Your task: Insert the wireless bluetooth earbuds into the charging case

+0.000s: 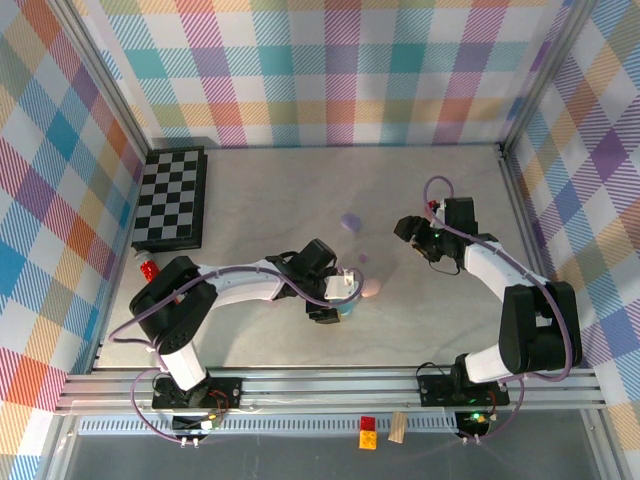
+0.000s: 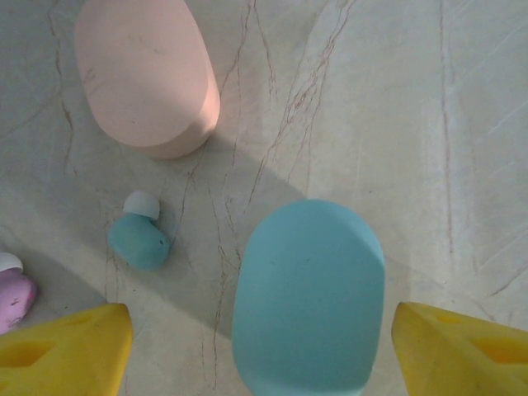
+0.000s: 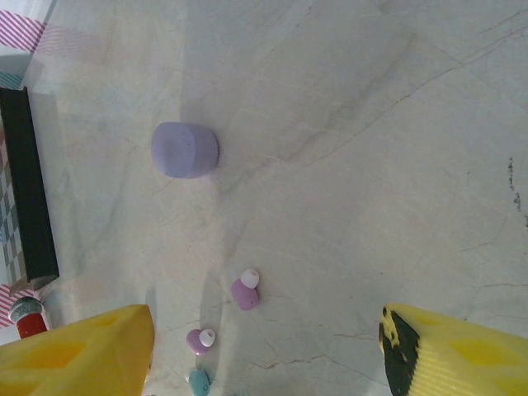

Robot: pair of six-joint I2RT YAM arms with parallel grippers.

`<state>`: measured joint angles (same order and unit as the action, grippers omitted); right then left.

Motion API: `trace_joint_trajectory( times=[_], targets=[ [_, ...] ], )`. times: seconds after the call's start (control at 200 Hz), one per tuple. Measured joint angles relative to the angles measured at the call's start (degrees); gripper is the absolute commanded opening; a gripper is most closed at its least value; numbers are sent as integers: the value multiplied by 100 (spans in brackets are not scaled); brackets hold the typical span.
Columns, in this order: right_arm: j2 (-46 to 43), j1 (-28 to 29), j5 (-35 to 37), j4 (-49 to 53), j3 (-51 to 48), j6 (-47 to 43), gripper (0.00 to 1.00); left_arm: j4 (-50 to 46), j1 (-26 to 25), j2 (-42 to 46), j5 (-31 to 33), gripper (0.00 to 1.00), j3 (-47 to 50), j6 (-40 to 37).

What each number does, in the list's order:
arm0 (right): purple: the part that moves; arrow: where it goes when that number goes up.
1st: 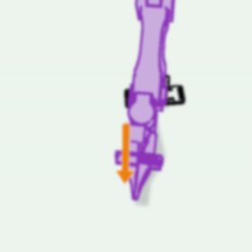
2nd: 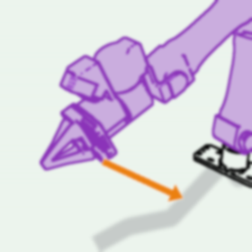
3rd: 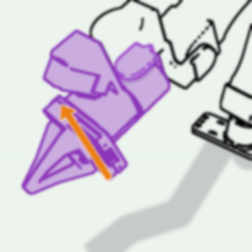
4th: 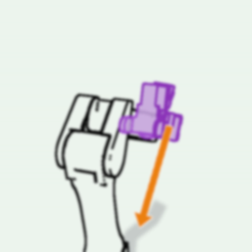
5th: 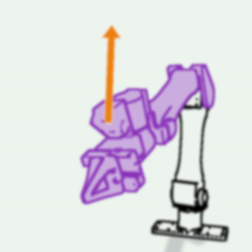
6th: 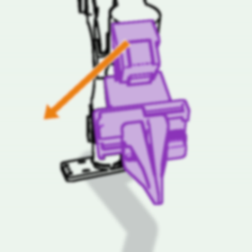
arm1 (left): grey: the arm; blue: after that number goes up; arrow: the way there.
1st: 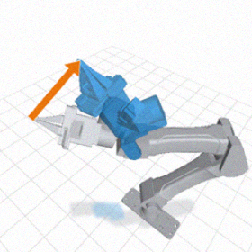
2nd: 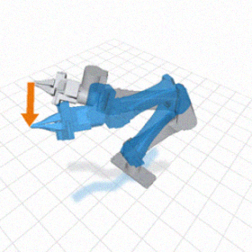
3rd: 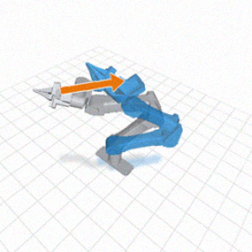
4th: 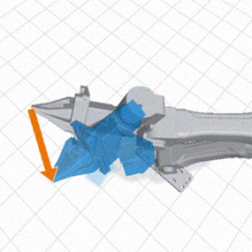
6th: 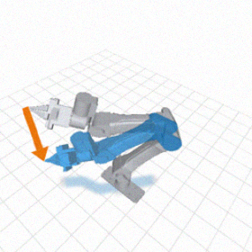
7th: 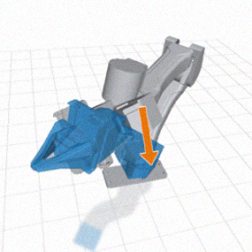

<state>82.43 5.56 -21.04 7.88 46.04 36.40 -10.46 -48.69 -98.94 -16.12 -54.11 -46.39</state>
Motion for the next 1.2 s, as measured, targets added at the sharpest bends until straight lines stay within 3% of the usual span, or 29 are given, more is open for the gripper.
trace_joint_trajectory(
  times=[0.16, 0.295, 0.37, 0.75, 1.065, 1.2],
  targets=[
    [-2, -33, 0, 0, 0, 0, 72, -39, 0, -120, 28, 66, -17, -92],
    [-33, -68, 2, 4, 0, 0, 72, -42, 0, -138, 15, 51, -17, -94],
    [-63, -81, -2, 24, 0, 0, 72, -39, 0, -146, -4, 48, -17, -98],
    [-992, -240, -251, 636, -46, -15, 72, 363, 2, 295, -227, 46, 149, 293],
    [-2334, -229, -1801, 981, -798, 76, 73, 1746, 11, 892, -442, 46, 411, 1224],
    [-2669, 63, -2184, 909, -1172, 415, 73, 2273, 15, 896, -450, 46, 413, 1561]
  ],
)
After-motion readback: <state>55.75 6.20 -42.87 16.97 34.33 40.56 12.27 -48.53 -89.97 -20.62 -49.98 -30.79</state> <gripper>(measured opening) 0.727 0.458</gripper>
